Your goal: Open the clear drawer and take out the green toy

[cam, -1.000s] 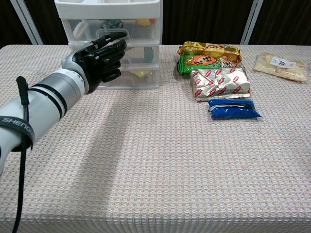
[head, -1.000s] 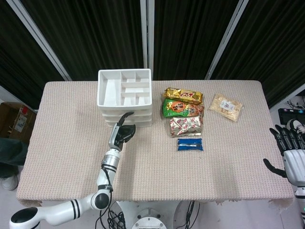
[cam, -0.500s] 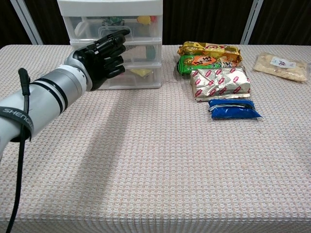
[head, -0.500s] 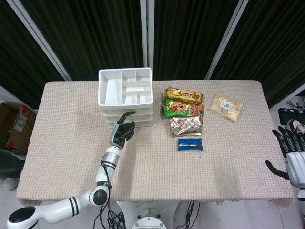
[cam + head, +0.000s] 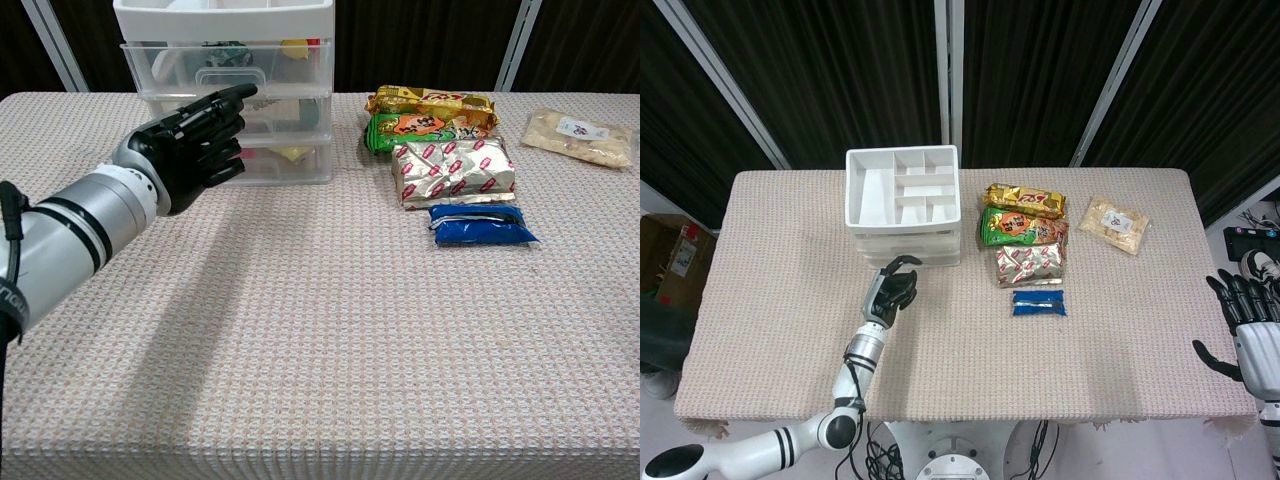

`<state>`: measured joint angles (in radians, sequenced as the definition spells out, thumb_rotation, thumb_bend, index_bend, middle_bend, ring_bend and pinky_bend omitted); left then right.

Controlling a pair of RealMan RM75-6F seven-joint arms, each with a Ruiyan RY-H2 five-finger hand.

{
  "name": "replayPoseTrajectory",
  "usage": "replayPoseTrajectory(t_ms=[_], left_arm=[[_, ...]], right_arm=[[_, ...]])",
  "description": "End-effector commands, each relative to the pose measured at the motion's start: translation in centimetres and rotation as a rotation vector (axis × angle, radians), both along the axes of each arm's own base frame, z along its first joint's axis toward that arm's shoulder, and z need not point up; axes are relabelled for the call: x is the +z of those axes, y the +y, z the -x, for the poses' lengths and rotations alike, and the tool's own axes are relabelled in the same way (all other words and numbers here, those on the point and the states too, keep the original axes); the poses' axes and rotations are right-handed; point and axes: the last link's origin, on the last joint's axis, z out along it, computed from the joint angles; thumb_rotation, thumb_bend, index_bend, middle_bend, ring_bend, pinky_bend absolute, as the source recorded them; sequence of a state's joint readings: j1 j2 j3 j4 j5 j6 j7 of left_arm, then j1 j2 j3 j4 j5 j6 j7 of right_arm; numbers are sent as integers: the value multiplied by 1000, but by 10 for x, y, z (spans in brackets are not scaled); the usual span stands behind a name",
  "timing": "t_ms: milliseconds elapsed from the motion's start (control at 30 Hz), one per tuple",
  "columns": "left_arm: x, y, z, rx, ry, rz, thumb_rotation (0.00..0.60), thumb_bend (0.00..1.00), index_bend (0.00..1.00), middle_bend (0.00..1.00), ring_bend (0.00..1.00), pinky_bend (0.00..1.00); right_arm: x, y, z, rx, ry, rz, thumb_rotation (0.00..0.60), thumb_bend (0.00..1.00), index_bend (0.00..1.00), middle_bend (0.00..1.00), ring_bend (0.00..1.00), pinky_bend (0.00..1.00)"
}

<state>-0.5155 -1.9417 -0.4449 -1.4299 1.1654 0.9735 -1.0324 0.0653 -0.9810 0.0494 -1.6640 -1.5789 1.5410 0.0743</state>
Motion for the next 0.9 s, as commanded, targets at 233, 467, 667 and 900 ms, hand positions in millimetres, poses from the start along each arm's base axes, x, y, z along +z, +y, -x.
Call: replayPoseTrajectory(t_ms=[233,467,667,900], left_arm=[[7,-18,7,-64,102,-53,600,509,396,889,1000,1000],[46,-21,24,-207,703,-383,600,497,308,864,997,1000],[81,-9,27,-254,1041,-567,600,455,293,858,997,1000],[95,8,19,-304,1240,-604,600,425,287,858,998,1000]], right_arm=[[0,2,-2,14,-3,0,600,176,0,0,0,0],[2,3,-1,20,-7,4,600,176,0,0,0,0],[2,4,2,21,-15,7,600,176,0,0,0,0],[2,5,5,18,-21,8,600,176,0,0,0,0]])
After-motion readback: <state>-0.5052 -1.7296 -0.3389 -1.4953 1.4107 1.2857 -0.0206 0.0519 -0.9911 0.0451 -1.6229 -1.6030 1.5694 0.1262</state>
